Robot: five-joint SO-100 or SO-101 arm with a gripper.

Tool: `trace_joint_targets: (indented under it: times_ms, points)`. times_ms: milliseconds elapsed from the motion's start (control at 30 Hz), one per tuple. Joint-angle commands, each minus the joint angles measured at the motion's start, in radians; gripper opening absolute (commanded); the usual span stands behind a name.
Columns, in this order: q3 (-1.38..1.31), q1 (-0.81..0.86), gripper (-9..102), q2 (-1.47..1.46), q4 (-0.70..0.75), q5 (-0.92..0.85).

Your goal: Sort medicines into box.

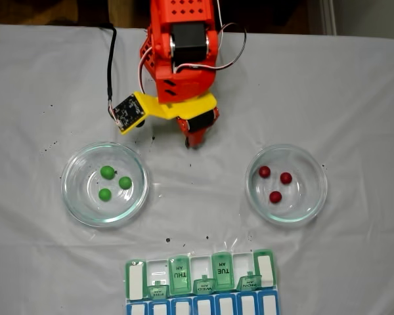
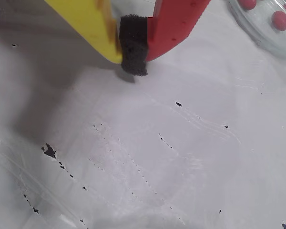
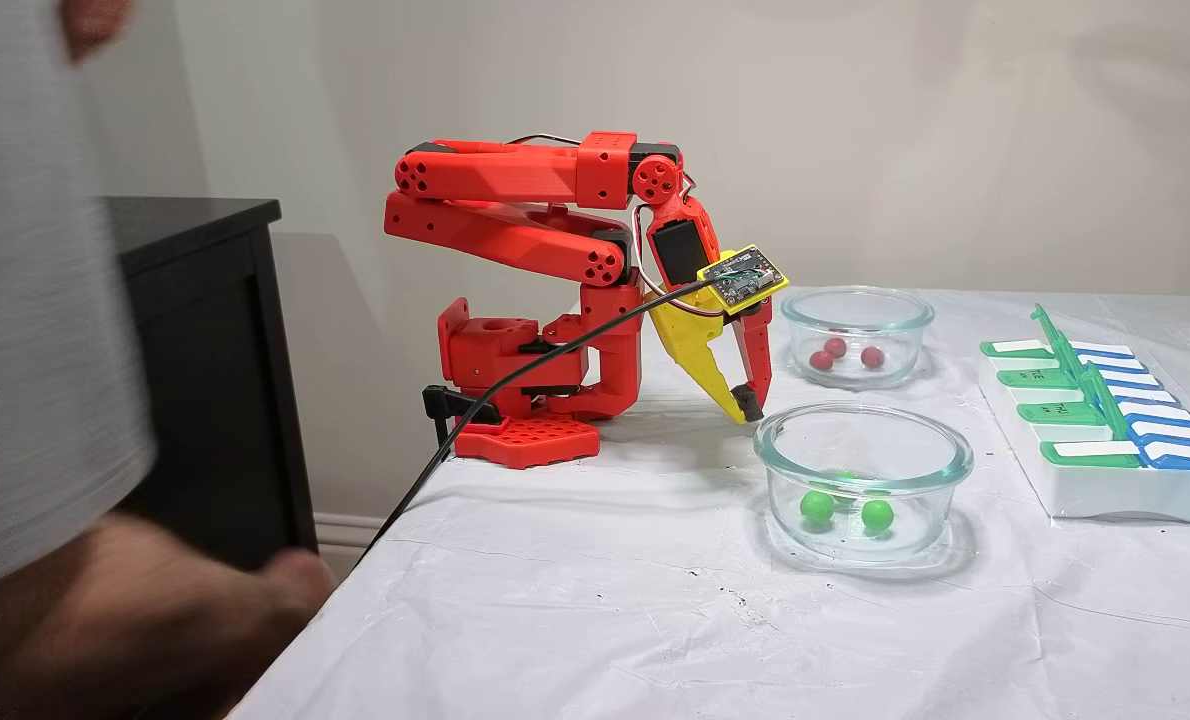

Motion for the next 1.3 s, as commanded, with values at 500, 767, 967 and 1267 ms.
trace_joint_targets:
  times_ms: [500, 767, 967, 1267]
  points:
    - [-0.055, -0.003, 0, 0.009, 0.008, 0.002]
    - [-0.055, -0.003, 0, 0.009, 0.008, 0.002]
    - [-0.055, -0.003, 0, 0.009, 0.008, 0.002]
    - [-0.055, 0.061, 0, 0.009, 0.009, 0.012]
